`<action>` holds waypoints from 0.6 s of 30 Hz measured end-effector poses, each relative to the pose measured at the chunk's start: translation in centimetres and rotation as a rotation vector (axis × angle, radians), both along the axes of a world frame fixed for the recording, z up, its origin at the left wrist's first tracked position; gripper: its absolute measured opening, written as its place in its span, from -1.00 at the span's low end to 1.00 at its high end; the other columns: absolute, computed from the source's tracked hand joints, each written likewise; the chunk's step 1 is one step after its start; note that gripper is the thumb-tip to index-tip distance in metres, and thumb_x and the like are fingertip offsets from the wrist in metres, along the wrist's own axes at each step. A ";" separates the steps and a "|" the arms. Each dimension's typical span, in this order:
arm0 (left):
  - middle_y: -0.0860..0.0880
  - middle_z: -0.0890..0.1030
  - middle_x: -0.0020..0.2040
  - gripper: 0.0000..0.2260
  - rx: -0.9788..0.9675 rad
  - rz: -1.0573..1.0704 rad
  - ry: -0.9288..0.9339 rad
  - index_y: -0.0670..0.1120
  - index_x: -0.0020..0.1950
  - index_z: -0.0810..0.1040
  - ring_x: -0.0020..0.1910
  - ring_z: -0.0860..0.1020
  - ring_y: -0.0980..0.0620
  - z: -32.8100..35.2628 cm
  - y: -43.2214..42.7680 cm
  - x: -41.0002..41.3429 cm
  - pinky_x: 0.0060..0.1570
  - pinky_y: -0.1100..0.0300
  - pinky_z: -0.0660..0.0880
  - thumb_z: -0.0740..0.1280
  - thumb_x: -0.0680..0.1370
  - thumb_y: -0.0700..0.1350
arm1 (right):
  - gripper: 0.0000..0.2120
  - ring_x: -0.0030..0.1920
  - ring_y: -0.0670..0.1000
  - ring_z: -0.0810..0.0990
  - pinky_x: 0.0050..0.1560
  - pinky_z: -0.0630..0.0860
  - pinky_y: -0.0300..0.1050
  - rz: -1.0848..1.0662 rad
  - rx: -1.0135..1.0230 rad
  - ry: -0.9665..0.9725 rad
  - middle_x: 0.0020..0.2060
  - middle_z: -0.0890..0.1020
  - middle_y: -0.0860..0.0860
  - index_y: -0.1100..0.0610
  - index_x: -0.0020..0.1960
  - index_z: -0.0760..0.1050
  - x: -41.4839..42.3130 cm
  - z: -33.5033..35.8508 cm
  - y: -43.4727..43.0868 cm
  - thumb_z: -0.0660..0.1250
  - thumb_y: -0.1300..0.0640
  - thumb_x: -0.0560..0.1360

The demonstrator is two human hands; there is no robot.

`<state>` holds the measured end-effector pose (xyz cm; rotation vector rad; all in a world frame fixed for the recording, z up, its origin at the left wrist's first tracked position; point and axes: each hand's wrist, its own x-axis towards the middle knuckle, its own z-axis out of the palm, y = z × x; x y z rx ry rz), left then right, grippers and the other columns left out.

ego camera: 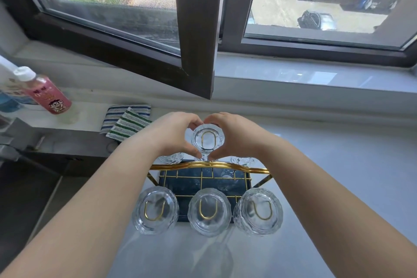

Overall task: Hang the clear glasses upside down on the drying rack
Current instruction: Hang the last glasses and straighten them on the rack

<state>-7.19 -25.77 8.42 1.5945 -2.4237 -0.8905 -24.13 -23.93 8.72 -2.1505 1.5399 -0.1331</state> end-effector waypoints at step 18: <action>0.04 0.40 0.37 -0.19 0.131 0.227 0.148 0.07 0.39 0.25 0.27 0.38 0.10 0.0 1.8 7.8 0.20 0.16 0.31 0.56 0.22 -0.02 | -0.24 0.32 0.08 0.39 0.29 0.33 -0.07 0.142 0.039 -0.077 0.37 0.40 0.07 0.11 0.38 0.24 4.9 1.5 -1.0 0.52 0.04 0.30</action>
